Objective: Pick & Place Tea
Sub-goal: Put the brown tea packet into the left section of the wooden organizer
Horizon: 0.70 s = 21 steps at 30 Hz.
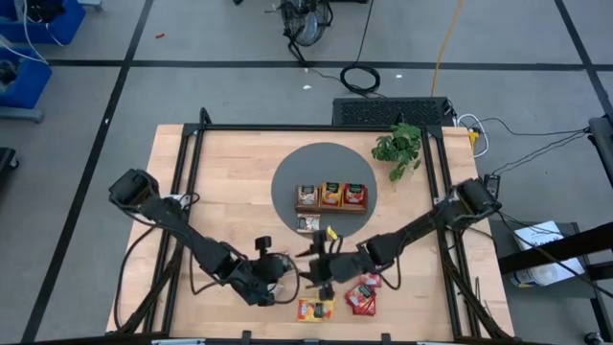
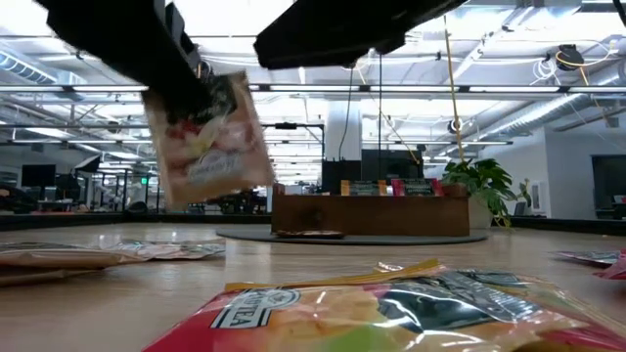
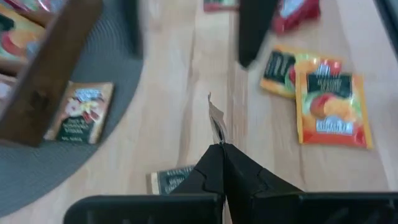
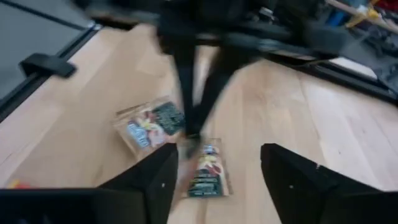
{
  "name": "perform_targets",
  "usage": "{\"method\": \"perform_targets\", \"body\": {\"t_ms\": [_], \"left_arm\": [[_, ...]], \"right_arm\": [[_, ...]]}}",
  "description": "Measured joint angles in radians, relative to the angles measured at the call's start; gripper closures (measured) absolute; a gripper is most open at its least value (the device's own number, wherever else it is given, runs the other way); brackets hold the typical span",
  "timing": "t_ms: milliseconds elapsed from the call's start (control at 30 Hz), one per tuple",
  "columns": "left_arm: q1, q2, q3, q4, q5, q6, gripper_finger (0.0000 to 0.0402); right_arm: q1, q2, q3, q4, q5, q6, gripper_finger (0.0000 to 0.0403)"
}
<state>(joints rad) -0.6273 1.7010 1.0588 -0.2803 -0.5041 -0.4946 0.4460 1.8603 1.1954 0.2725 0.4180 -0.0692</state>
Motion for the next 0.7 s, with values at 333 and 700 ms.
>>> {"method": "perform_targets", "body": {"t_ms": [333, 700], "left_arm": [[0.003, 0.014, 0.000, 0.040, 0.003, 0.028, 0.0398], [0.013, 0.014, 0.000, 0.054, 0.001, 0.043, 0.0396]], "right_arm": [[-0.083, -0.001, 0.000, -0.015, -0.271, 0.154, 0.0180], [-0.087, -0.001, -0.064, 0.089, -0.316, 0.196, 0.0206]]}}
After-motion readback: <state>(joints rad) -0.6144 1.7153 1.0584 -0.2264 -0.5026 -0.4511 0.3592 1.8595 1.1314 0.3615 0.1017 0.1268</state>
